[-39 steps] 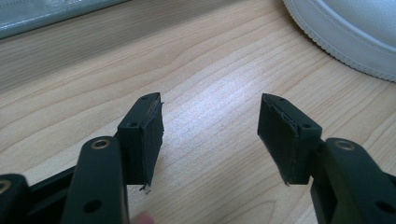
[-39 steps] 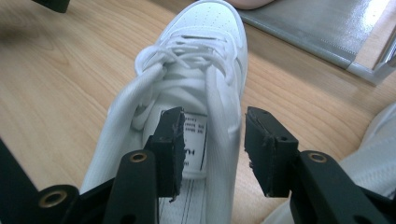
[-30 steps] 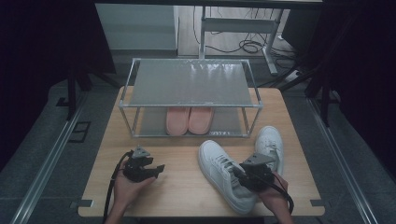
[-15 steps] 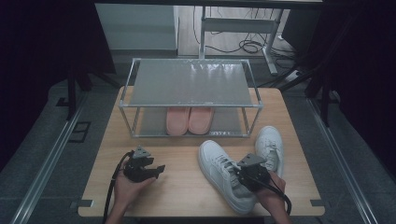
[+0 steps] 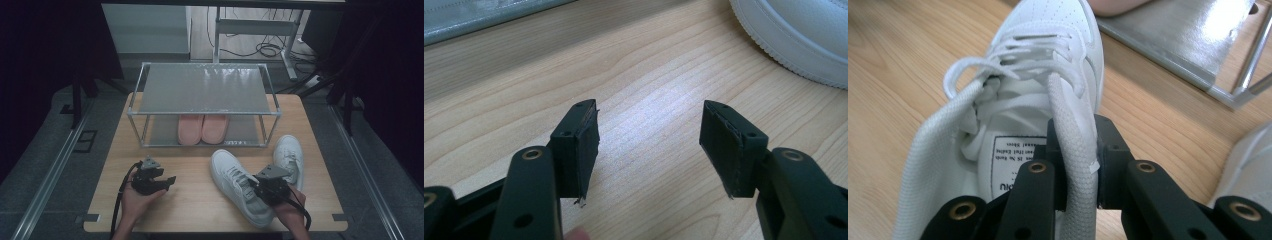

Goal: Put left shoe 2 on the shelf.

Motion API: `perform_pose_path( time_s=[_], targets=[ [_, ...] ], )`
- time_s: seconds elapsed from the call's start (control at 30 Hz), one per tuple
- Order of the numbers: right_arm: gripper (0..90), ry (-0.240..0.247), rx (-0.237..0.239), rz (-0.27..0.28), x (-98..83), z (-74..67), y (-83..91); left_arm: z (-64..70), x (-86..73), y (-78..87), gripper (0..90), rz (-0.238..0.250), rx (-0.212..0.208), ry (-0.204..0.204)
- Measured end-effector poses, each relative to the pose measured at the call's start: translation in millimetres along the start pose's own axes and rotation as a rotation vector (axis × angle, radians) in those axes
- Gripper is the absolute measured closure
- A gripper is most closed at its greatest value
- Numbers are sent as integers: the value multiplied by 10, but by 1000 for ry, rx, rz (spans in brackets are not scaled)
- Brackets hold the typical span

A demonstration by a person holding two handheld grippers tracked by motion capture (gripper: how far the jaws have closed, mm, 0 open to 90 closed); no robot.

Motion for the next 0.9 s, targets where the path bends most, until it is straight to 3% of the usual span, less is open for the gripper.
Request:
perform_pose_path(
  time_s=[0.23,0.4,0.63,0.9],
  targets=[
    [808,-42,43,47,23,-10,25,-10,1,7,414,2,3,0],
    [808,-53,110,73,51,-50,44,5,2,-4,414,-3,2,-5],
    [807,-65,134,115,92,-81,100,-9,2,13,415,4,1,3],
    [807,-105,148,204,140,-7,275,3,2,5,415,1,0,1]
  ],
)
Point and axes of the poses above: each handheld gripper's, and its own axes: y roughly backward along the jaws, x roughly out of its top, z roughly to its right, the point moved 2 cm from there along -y, roughly forward along the jaws, and after that the axes turned 2 degrees about -x, right-handed, at the moved point
